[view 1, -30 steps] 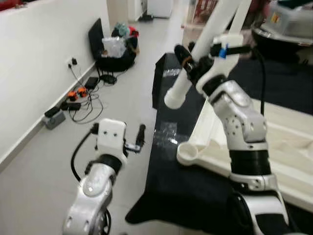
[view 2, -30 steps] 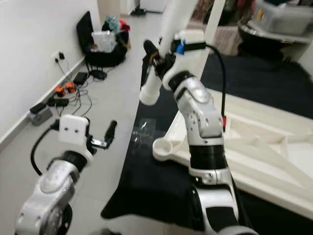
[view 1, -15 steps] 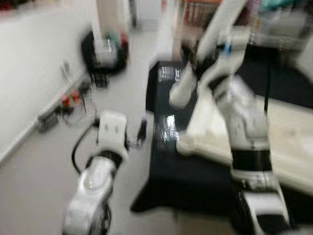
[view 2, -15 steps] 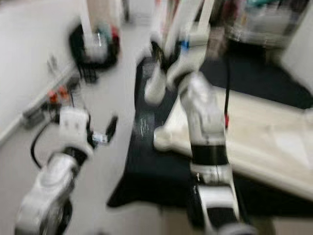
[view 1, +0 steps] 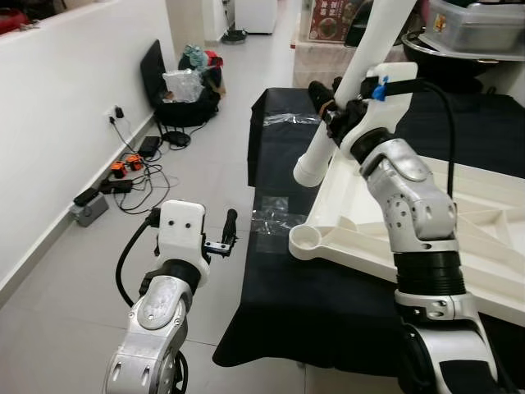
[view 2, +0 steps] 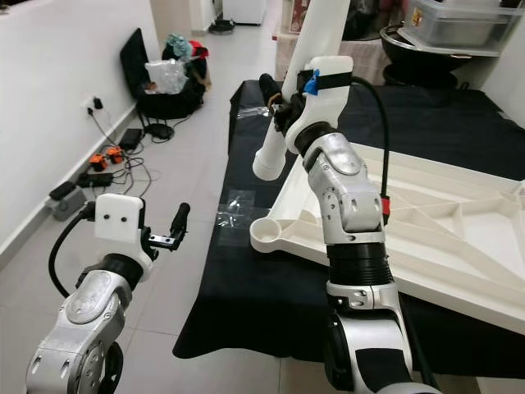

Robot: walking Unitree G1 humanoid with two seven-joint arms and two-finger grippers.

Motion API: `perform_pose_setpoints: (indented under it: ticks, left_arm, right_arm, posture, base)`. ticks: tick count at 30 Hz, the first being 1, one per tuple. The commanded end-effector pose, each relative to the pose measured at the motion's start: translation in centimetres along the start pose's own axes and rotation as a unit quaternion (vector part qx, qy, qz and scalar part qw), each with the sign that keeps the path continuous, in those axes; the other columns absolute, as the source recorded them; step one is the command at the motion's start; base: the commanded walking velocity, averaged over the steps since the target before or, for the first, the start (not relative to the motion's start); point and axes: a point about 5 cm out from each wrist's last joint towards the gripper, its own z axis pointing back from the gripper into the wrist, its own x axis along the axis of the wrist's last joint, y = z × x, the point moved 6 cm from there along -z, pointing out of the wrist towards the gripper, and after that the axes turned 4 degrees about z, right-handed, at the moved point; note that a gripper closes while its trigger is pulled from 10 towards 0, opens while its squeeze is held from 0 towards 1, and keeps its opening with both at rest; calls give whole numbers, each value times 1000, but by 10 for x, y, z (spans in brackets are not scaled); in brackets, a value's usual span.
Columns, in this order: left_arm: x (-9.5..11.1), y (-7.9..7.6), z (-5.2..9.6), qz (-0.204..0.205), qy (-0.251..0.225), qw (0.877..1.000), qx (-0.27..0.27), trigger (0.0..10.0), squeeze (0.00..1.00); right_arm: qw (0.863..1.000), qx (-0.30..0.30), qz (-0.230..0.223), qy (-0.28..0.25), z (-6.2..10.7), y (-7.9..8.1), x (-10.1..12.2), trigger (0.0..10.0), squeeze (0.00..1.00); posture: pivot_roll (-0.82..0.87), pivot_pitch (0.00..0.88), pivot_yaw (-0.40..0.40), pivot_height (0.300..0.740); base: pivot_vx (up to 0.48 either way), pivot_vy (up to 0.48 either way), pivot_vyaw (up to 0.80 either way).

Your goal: Building children table

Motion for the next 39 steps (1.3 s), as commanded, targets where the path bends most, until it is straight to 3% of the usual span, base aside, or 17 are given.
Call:
perform_pose_setpoints:
  ticks: [1,5,7,8,10,11,15,19,21,22,23,26,32,34,35,38,39]
  left_arm:
    - [0,-1,3,6,4,1000,-4,10000,0]
    - [-1,-2,6,9,5,1000,-8,10000,0]
    - [-2,-3,8,13,8,1000,-10,10000,0]
    - [-2,-3,8,13,8,1000,-10,10000,0]
    - [-4,-5,11,16,12,1000,-14,10000,0]
    - [-5,-5,12,17,14,1000,-15,10000,0]
    - [-5,-6,13,17,16,1000,-15,10000,0]
    - [-10,-10,20,21,26,999,-26,10000,0]
    - [-10,-10,20,21,26,999,-26,10000,0]
    - [-13,-13,24,23,33,999,-34,10000,0]
    - [-13,-13,24,23,33,999,-34,10000,0]
    - [-17,-24,35,25,44,996,-75,10000,0]
    - [-12,-34,42,41,42,993,-106,10000,0]
    - [-6,-43,48,44,35,990,-127,10000,0]
    - [-6,-43,48,44,35,990,-127,10000,0]
    - [-1,-51,58,46,36,988,-142,10000,0]
    - [-1,-51,58,46,36,988,-142,10000,0]
  right_arm:
    - [1000,12,-2,-12,-1,-1,8,10000,0]
    - [999,53,-2,-11,1,3,7,10000,0]
    - [999,27,23,-6,1,-23,6,10000,0]
    - [999,27,23,-6,1,-23,6,10000,0]
    - [999,-17,35,-5,0,-52,10,10000,0]
    - [999,-8,35,-11,0,-56,14,10000,0]
    - [999,1,35,-15,0,-56,16,10000,0]
    - [993,113,19,-12,-3,-30,17,10000,0]
    - [993,113,19,-12,-3,-30,17,10000,0]
    - [987,162,8,-1,-3,-18,15,10000,0]
    - [987,162,8,-1,-3,-18,15,10000,0]
    - [932,361,-17,31,19,29,5,10000,0]
    - [902,429,-45,28,21,52,-2,10000,0]
    - [882,466,-66,14,23,62,0,10000,0]
    - [882,466,-66,14,23,62,0,10000,0]
    - [855,516,-62,3,27,67,3,10000,0]
    - [855,516,-62,3,27,67,3,10000,0]
  posture:
    - [5,109,-57,740]
    - [3,116,-57,740]
    - [3,126,-67,740]
    - [3,126,-67,740]
    - [3,134,-70,740]
    - [0,139,-71,740]
    - [0,139,-71,740]
    - [0,161,-83,740]
    - [0,161,-83,740]
    - [2,169,-85,740]
    - [2,169,-85,740]
    - [7,186,-89,740]
    - [24,201,-90,740]
    - [38,210,-94,740]
    - [38,210,-94,740]
    - [60,239,-96,740]
    - [60,239,-96,740]
  base:
    - [0,0,0]
    - [0,0,0]
    - [0,0,0]
    - [0,0,0]
    - [0,0,0]
    - [0,0,0]
    - [0,0,-400]
    - [0,0,-314]
    - [0,0,0]
    - [0,0,0]
    - [0,0,0]
    - [0,0,0]
    - [0,0,0]
    - [0,0,0]
    - [0,0,0]
    - [0,0,0]
    - [0,0,0]
